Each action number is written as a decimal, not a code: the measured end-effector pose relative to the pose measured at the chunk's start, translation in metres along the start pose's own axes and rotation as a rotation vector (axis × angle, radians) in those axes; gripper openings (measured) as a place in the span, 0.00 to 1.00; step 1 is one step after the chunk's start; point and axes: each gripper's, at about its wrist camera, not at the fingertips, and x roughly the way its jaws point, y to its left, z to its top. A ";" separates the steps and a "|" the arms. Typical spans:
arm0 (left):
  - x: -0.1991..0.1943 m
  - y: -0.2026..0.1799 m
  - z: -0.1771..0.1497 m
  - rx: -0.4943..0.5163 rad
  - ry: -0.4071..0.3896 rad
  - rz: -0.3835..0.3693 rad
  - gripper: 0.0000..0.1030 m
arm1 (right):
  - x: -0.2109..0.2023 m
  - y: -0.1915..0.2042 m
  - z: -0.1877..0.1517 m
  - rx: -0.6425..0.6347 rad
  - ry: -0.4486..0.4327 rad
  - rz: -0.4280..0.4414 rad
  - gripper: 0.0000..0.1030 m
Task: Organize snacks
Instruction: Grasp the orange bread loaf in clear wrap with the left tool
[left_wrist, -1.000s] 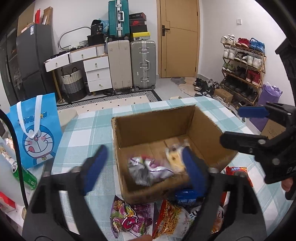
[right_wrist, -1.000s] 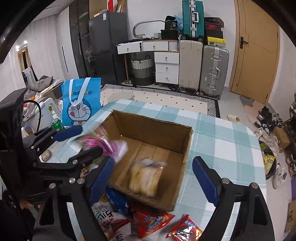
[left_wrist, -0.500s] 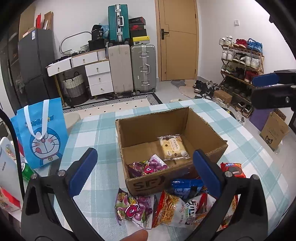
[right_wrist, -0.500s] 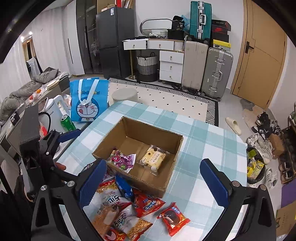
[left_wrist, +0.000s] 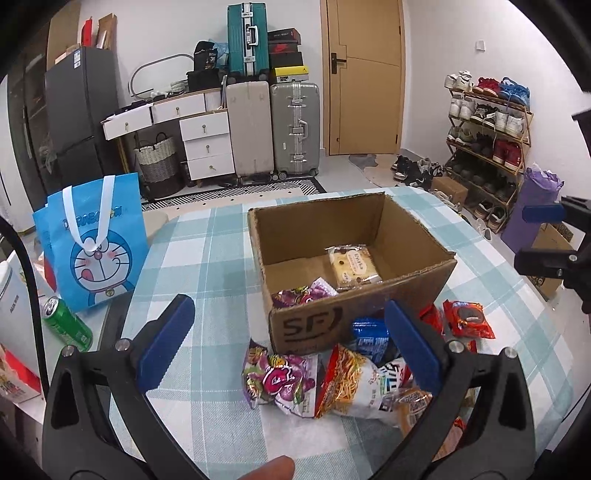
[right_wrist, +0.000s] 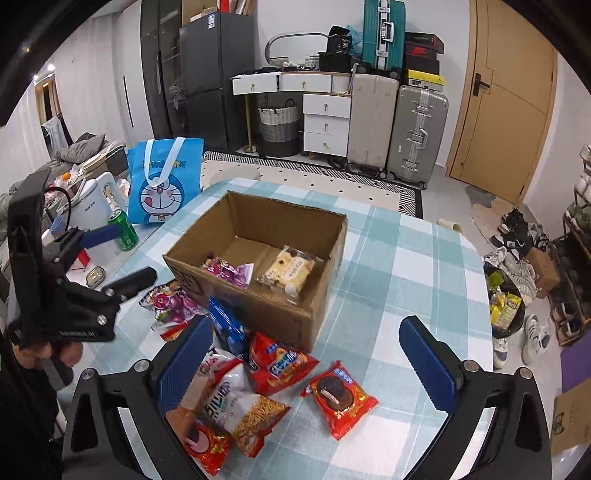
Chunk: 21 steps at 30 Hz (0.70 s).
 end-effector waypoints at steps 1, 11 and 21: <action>-0.001 0.002 -0.002 -0.005 0.003 0.000 1.00 | -0.001 -0.002 -0.004 0.008 -0.003 -0.005 0.99; -0.001 0.009 -0.025 -0.016 0.045 0.024 1.00 | 0.005 -0.026 -0.038 0.069 0.002 -0.033 0.99; 0.020 0.018 -0.054 -0.060 0.119 0.015 1.00 | 0.045 -0.042 -0.072 0.159 0.087 -0.020 0.99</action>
